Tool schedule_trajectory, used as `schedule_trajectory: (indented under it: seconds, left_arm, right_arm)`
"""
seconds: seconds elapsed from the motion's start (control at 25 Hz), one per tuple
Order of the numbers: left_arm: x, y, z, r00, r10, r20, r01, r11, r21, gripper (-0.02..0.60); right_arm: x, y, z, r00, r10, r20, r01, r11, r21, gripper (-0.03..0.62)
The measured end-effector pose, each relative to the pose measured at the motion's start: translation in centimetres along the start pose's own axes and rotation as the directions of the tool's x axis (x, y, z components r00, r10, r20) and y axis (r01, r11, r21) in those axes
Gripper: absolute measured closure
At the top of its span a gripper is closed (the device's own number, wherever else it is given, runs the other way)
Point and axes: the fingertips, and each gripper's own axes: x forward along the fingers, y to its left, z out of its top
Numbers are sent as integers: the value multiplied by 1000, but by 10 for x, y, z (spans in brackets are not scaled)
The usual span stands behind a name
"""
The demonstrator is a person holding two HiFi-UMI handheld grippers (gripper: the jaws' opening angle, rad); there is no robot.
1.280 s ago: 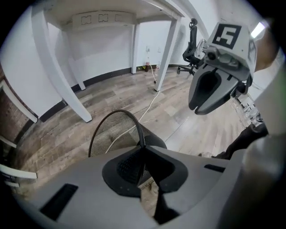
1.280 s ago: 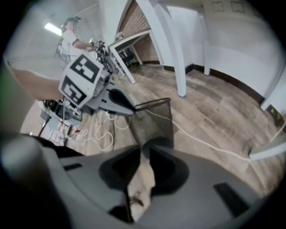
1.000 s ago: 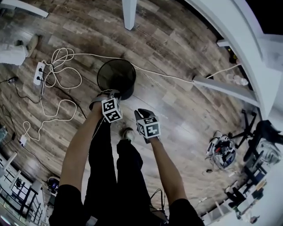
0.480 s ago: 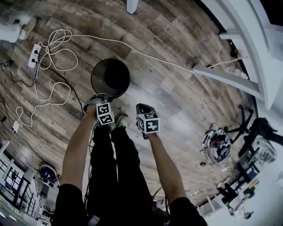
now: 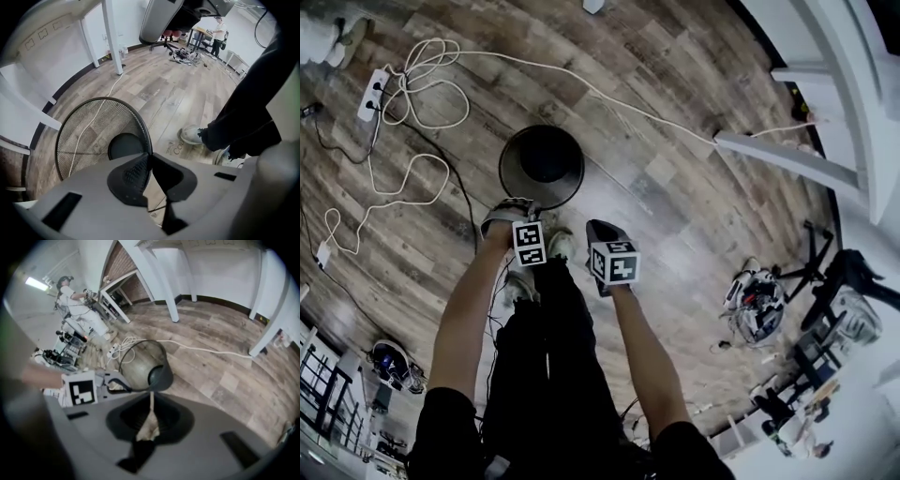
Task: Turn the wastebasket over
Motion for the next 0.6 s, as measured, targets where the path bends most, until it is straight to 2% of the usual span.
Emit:
schedule_trajectory:
  seconds: [0.2,0.36,0.48,0.6]
  left_arm:
    - [7,-12,-1,1000,3,15,-4,1000,25,523]
    - [9,-14,0,999,-7,32,7,1000,9,522]
    - [10,-10,2,999,-37,38,40,995,-86,509]
    - [8,-9,-2,997,-66,47,76,966,-246,485]
  right_arm:
    - [2,17,-16,1000,22,8,-21,1000,-10,551]
    - [6,21,-26,1000,24,-3,-24,999,-46,551]
    - [3,23,-28,1000,11,-3,-11,998,-62,551]
    - [-1,31,-33,1000,16,2,-16,998,-53,551]
